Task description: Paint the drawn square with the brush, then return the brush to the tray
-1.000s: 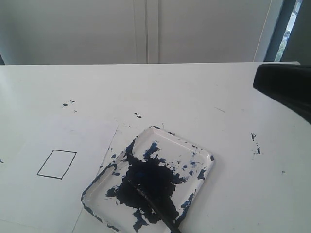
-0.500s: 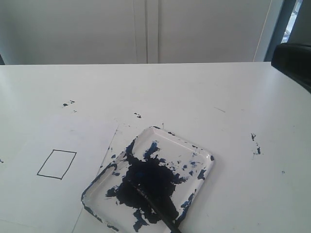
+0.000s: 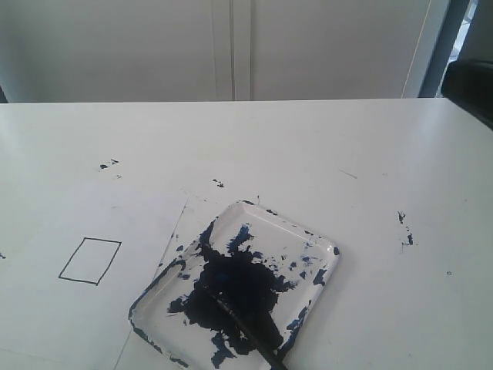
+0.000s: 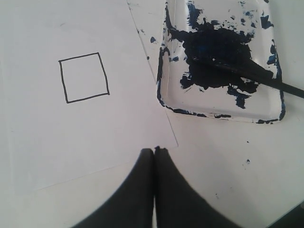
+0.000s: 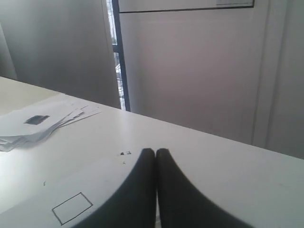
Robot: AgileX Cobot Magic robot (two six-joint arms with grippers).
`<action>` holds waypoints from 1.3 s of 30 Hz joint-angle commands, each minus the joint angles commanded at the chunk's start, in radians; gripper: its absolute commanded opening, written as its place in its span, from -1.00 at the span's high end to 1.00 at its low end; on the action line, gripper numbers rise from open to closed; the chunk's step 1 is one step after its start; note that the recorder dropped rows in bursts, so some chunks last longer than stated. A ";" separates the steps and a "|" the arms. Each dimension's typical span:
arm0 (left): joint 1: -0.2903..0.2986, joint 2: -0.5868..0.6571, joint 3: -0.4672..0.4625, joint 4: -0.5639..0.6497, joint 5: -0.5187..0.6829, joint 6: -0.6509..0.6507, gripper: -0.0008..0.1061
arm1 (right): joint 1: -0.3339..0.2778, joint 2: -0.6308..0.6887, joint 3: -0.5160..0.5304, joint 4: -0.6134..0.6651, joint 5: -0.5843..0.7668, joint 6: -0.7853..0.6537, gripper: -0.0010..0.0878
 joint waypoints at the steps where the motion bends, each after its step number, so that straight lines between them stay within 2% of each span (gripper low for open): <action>1: 0.000 0.000 0.000 0.000 0.000 0.000 0.99 | 0.000 0.000 0.000 0.000 0.025 -0.012 0.98; 5: 0.000 0.000 0.000 0.000 0.000 0.000 0.99 | 0.000 0.000 0.000 0.000 0.160 -0.186 0.98; 10: 0.000 0.000 0.000 0.000 0.000 0.000 0.99 | 0.000 0.000 0.003 0.143 0.352 -0.464 0.98; 16: 0.000 0.000 0.000 0.000 0.000 0.000 0.99 | 0.000 0.000 0.044 0.529 0.430 -0.736 0.98; 19: 0.000 0.000 0.000 0.000 0.000 0.000 0.99 | 0.000 0.000 0.073 0.656 0.467 -0.846 0.98; 23: 0.000 0.000 0.000 0.000 0.000 0.000 0.99 | 0.004 -0.009 0.094 0.906 0.532 -1.042 0.98; 26: 0.000 0.000 0.000 0.000 0.000 0.000 0.99 | 0.035 -0.018 0.093 1.104 0.638 -1.235 0.98; 30: 0.000 0.000 0.000 0.000 0.000 0.000 0.99 | 0.092 -0.020 0.093 1.432 0.831 -1.475 0.98; 35: 0.000 0.000 0.000 0.000 0.000 0.000 0.99 | 0.176 -0.032 0.093 1.764 0.964 -1.736 0.98; 39: 0.000 0.000 0.000 0.000 0.000 0.002 0.99 | 0.247 -0.032 0.093 2.119 1.122 -2.108 0.98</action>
